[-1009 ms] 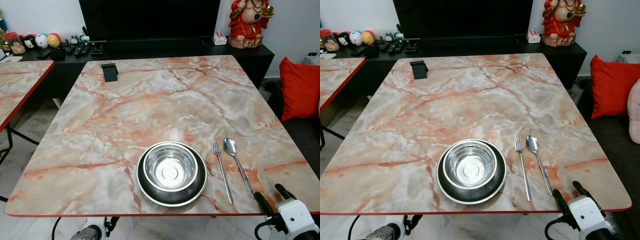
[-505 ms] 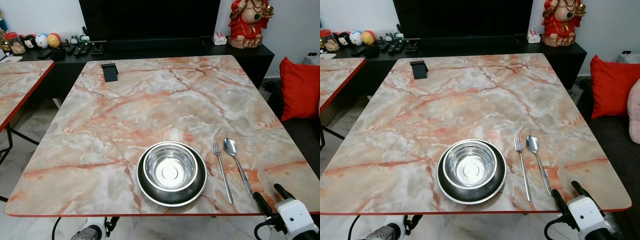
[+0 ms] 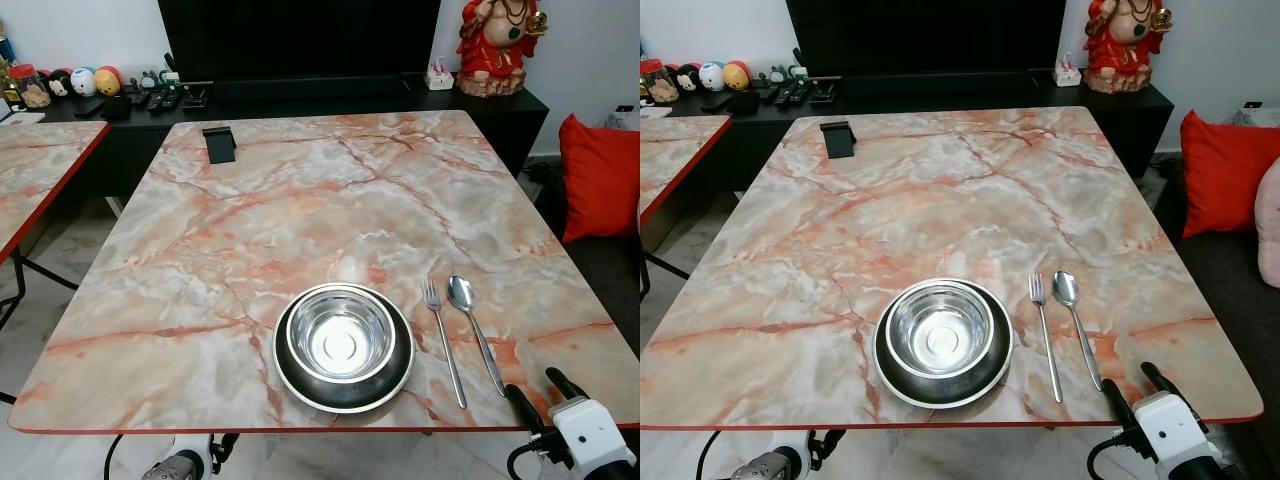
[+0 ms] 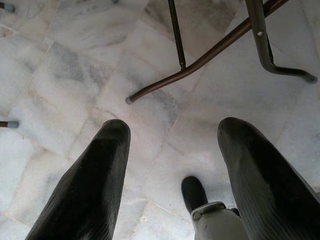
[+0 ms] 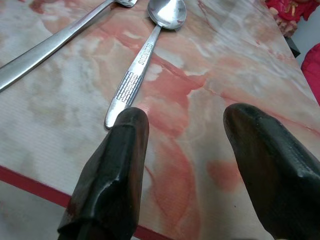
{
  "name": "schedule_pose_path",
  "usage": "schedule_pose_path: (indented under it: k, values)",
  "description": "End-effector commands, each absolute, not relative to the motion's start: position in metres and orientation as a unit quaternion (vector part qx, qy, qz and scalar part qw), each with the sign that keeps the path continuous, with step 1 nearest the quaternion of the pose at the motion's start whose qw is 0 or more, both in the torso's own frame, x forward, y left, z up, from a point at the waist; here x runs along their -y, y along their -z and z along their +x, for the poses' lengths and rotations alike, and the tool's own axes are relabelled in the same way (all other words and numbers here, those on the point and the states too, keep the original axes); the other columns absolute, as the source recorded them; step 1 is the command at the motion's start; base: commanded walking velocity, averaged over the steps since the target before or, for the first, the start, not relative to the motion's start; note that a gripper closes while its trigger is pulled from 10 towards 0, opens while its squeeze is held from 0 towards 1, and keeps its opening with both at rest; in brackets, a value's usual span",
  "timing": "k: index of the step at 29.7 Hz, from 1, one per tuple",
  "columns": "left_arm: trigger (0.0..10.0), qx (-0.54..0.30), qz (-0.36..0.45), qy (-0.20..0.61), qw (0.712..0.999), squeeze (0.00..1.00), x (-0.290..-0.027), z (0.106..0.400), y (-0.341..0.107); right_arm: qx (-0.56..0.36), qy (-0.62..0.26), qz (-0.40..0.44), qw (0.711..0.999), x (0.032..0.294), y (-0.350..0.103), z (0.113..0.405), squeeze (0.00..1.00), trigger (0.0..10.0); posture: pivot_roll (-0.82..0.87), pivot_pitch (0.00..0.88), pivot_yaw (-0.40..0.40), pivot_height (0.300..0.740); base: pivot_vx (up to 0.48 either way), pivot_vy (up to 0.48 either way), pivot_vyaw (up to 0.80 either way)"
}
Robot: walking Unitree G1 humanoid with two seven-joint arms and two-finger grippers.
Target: Setting the table
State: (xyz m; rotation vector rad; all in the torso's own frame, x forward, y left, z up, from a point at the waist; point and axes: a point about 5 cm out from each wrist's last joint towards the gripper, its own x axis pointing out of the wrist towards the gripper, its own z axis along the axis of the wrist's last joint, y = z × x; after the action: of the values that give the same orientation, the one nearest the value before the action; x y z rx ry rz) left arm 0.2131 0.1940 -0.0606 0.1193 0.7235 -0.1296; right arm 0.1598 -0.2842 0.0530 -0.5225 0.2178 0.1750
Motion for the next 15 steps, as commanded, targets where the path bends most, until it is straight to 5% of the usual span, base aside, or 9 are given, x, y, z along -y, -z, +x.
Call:
schedule_pose_path:
  k: [1,15]
  values:
    - [10.0,-0.356,0.064,0.071,0.929,0.0,-0.193,0.211,0.062,-0.109,-0.094,-0.252,0.957,0.281,-0.051,0.159,0.0,10.0,-0.09,0.0,0.026,0.74,0.0,0.0,0.0]
    - [10.0,-0.361,0.067,0.078,0.927,0.0,-0.192,0.207,0.064,-0.099,-0.022,-0.281,0.954,0.297,-0.051,0.157,0.0,10.0,-0.09,0.0,0.038,0.74,0.0,0.0,0.0]
